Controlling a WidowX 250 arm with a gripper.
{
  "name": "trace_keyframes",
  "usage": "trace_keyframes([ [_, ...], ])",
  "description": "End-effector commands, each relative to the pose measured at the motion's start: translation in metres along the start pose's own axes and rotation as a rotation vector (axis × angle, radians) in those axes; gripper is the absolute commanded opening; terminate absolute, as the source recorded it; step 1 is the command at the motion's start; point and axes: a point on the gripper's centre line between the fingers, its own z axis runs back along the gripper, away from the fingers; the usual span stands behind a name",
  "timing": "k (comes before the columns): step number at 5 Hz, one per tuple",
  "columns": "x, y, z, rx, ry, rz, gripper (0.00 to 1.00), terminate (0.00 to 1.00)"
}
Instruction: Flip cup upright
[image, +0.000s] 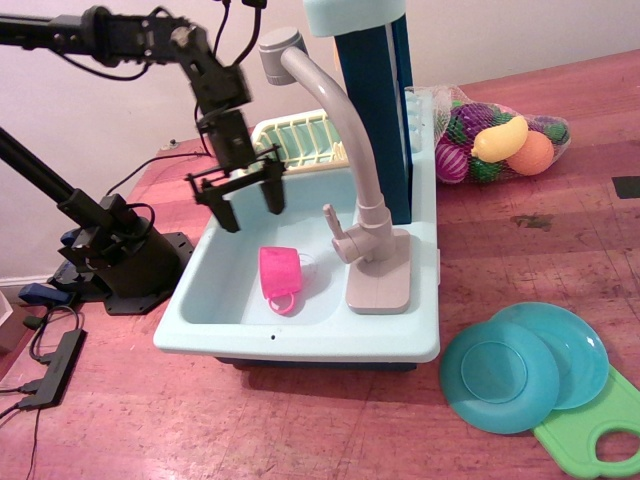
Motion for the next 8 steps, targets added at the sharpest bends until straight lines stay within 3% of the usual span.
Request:
trace_keyframes([
  [1,-0.009,-0.002,0.008,0.04,-0.051,0.0,1.0,0.0],
  [3,0.008,0.003,-0.016,0.089,-0.1,0.007,1.0,0.0],
  [6,0.02,-0.009,-0.066,0.059,-0.089,-0.02,1.0,0.0],
  [7,0.013,-0.01,-0.075,0.072,-0.091,0.015,0.0,0.0],
  [8,0.013,-0.011,-0.072,0.088,-0.077,0.034,0.0,0.0],
])
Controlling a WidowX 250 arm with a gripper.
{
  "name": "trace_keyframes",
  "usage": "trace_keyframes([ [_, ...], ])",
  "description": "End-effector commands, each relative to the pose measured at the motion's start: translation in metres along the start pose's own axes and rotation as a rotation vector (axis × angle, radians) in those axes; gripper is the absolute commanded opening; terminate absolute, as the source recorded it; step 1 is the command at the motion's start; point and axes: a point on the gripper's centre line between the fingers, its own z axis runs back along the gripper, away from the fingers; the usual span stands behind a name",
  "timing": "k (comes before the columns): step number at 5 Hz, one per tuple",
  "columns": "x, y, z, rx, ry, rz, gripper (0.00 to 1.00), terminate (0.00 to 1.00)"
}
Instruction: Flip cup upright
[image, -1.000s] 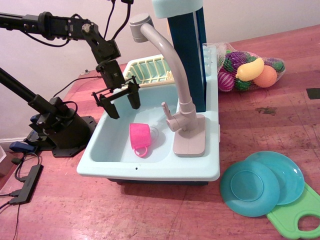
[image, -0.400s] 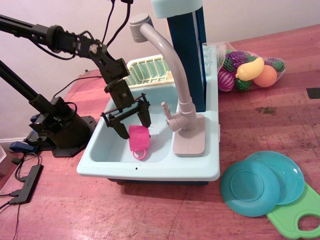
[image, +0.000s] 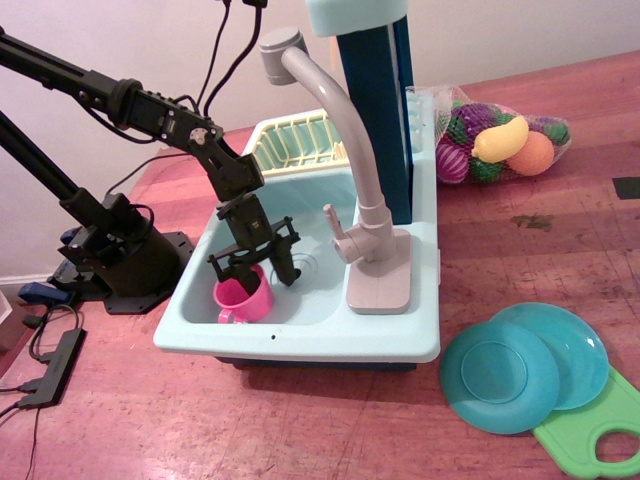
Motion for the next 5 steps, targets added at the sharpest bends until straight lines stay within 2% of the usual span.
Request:
trace_keyframes([
  [1,0.009,0.0,0.011,0.041,-0.027,0.003,0.0,0.0],
  [2,0.017,0.0,0.018,0.047,-0.038,0.058,1.0,0.0],
  [3,0.049,0.009,0.053,0.107,-0.042,0.05,1.0,0.0],
  [4,0.064,0.01,0.068,0.109,-0.028,0.051,1.0,0.0],
  [5,0.072,0.006,0.069,0.096,-0.017,0.052,1.0,1.0],
])
